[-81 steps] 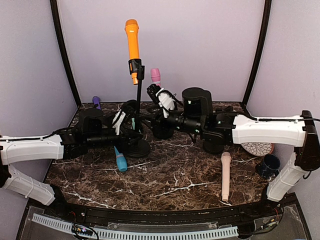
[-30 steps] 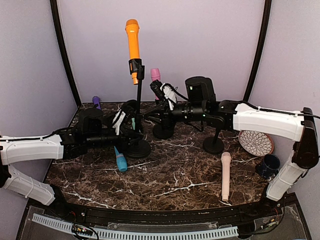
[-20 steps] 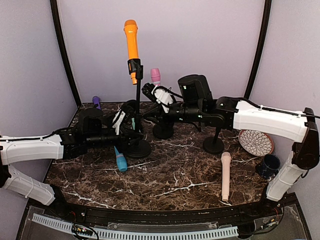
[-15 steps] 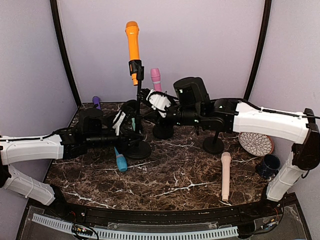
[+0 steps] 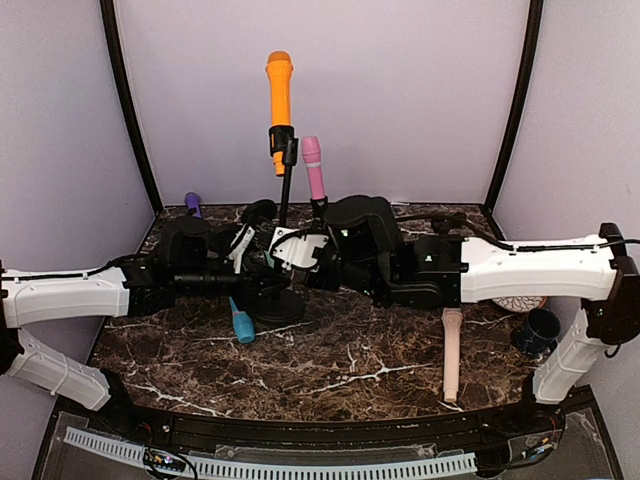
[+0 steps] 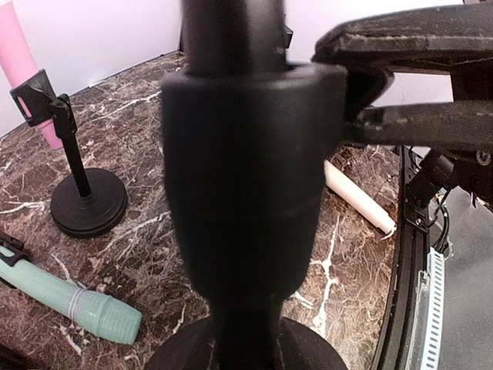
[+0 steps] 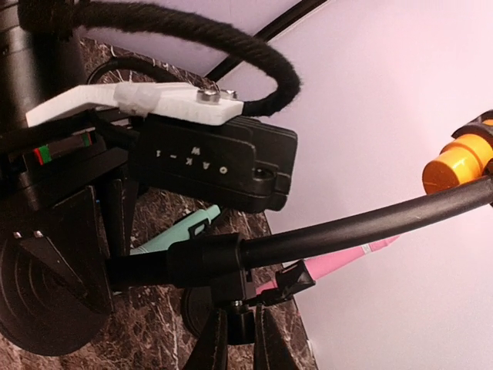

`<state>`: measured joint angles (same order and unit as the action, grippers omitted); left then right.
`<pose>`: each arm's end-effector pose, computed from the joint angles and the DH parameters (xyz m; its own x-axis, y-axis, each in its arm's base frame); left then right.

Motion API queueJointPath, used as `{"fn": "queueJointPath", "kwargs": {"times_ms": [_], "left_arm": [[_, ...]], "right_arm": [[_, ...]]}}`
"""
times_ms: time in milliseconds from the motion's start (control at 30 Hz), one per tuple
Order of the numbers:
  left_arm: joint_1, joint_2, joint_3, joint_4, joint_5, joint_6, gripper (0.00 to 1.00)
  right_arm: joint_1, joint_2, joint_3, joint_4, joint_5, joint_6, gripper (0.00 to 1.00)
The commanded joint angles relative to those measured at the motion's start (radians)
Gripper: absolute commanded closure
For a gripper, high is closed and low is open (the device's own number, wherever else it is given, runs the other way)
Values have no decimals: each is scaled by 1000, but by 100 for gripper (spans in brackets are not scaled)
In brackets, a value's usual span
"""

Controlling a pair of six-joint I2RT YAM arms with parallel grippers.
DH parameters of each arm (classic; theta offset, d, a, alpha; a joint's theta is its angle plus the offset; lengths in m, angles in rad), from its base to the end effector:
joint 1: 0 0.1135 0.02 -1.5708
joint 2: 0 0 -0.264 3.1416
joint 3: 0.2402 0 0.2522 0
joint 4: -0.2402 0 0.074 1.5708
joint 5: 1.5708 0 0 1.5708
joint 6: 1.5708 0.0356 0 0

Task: Remove the microphone from the stand
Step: Unscrew the knob on the stand of the microphone stand.

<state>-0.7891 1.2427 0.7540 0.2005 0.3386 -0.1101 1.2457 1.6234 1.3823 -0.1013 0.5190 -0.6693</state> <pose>0.1906 -0.2088 0.2708 -0.2972 0.1523 -0.9426 0.8664 0.4580 -0.1992 0.1397 0.3591 0.3417 0.3338 -0.6963 -0.6354 -0.5948 0.3673 -0.7150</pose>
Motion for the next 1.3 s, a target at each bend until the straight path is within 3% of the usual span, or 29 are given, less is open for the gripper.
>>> {"fn": "queueJointPath", "kwargs": {"times_ms": [0, 167, 400, 600, 867, 1033, 1267], "left_arm": [[-5, -36, 82, 145, 40, 3, 100], [-6, -36, 81, 144, 35, 5, 100], [-6, -73, 54, 162, -31, 23, 100], [-5, -105, 28, 176, -99, 37, 100], [-6, -113, 14, 189, -132, 48, 100], [-4, -121, 6, 195, -148, 56, 100], [-5, -136, -3, 200, -183, 61, 100]], "right_arm": [[37, 18, -104, 160, 195, -189, 94], [44, -15, -139, 240, 194, -178, 88], [38, -57, -168, 321, 205, -42, 53], [-19, -177, -207, 324, 41, 204, 31], [-200, -277, -195, 286, -273, 589, 21], [-293, -245, -114, 215, -449, 819, 15], [-328, -147, 6, 122, -581, 1075, 15]]}}
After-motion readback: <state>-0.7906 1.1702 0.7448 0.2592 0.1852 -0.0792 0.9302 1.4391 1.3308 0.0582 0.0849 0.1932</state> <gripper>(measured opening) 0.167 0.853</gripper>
